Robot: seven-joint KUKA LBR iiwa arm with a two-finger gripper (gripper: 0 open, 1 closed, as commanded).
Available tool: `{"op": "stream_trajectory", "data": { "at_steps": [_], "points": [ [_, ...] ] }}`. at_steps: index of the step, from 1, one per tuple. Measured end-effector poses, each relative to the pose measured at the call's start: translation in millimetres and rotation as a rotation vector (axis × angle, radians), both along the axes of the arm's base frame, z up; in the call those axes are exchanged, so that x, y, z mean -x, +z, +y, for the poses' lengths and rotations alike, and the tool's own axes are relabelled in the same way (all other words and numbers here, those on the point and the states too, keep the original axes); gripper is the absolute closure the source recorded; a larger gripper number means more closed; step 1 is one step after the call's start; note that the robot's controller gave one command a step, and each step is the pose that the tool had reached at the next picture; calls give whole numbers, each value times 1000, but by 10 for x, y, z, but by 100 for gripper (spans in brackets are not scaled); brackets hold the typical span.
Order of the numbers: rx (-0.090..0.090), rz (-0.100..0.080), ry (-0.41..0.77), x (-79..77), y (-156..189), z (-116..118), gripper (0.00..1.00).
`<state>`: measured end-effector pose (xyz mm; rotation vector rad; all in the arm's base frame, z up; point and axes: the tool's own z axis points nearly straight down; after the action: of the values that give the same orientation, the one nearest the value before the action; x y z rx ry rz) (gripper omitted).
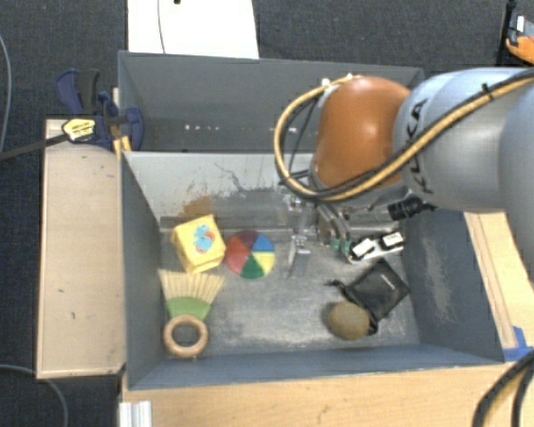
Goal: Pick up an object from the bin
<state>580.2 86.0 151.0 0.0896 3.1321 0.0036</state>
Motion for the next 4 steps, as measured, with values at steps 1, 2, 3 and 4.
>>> {"op": "stream_trajectory", "data": {
  "at_steps": [1, 2, 3, 4],
  "points": [
    [1, 4, -96, 56, -439, 316, 0],
    [-2, -2, -113, 143, -674, 520, 100],
    [-2, -2, -113, 143, -674, 520, 100],
    [-3, -1, -86, 18, -479, 279, 100]
  ]
}}
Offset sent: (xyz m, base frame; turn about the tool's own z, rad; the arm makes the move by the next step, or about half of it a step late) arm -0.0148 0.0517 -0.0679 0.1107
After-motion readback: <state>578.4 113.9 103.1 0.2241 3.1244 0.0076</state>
